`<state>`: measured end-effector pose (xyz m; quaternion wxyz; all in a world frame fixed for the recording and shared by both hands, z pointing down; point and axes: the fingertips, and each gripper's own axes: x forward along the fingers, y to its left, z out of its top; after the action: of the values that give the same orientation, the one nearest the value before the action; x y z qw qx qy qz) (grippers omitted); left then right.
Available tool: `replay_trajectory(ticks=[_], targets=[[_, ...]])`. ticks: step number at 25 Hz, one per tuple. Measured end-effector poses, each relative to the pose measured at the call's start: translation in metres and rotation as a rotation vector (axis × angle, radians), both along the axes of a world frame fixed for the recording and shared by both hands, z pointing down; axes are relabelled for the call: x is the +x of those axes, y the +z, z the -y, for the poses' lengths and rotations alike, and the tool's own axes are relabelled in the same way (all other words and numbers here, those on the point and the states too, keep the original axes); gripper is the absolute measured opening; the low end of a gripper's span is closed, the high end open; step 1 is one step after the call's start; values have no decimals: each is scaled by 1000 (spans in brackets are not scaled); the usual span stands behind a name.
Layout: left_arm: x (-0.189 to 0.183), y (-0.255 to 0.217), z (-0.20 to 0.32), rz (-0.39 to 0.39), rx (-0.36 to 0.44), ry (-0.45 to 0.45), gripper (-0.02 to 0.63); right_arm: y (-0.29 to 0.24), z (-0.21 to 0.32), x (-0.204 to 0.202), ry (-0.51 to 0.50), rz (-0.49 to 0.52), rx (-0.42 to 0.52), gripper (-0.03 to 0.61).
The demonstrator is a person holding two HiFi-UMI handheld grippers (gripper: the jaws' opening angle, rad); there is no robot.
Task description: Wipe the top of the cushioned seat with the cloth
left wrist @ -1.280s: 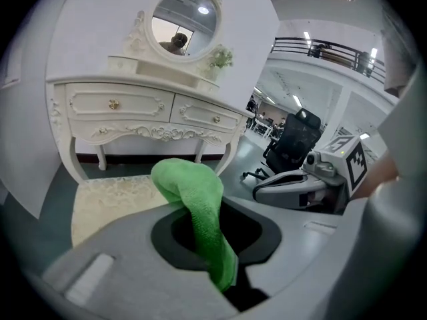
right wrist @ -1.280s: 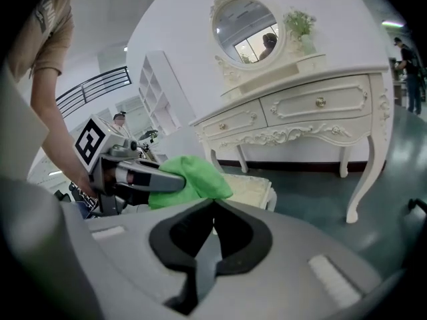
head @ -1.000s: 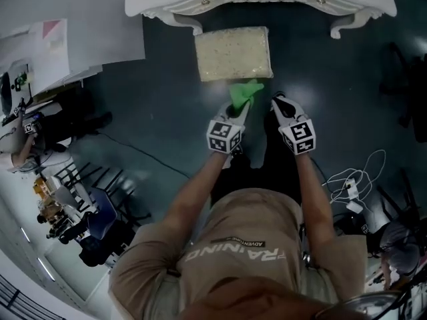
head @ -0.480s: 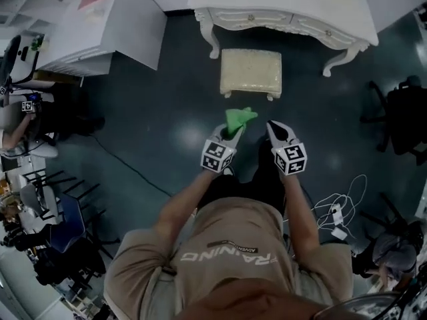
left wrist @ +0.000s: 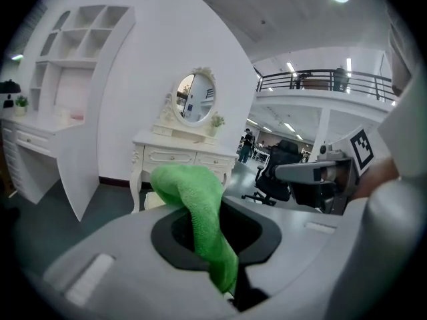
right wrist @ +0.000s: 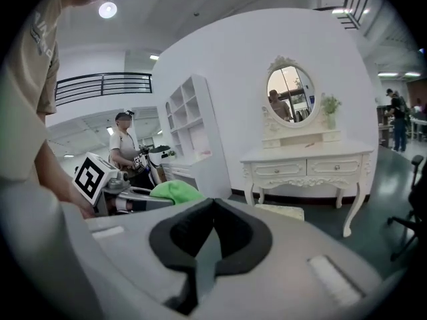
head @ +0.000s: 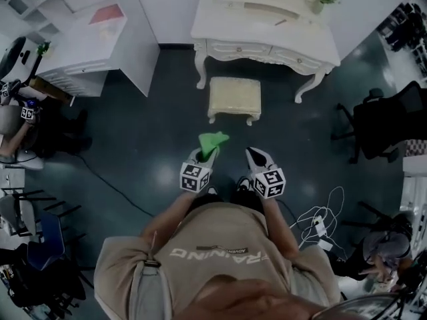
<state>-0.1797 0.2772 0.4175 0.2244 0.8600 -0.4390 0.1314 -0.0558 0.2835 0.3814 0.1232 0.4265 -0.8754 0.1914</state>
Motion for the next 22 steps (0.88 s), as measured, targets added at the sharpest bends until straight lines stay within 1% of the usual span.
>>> replay_trajectory(ticks=[4, 7, 9, 11, 15, 18, 22], targets=[[2, -45, -16, 11, 102, -9, 48, -31, -22, 4, -16, 27, 40, 2], [11, -76, -27, 36, 170, -9, 48, -55, -32, 13, -27, 40, 85, 2], [20, -91, -34, 38, 184, -16, 48, -73, -38, 23, -30, 52, 121, 2], [32, -100, -40, 30, 177, -35, 48, -86, -43, 37, -37, 55, 151, 2], [62, -112, -51, 47, 189, -58, 48, -107, -55, 74, -32, 56, 182, 2], [77, -131, -54, 65, 225, -48, 48, -127, -61, 95, -12, 85, 195, 2], [93, -159, -59, 88, 282, -17, 48, -151, -68, 107, -38, 90, 197, 2]])
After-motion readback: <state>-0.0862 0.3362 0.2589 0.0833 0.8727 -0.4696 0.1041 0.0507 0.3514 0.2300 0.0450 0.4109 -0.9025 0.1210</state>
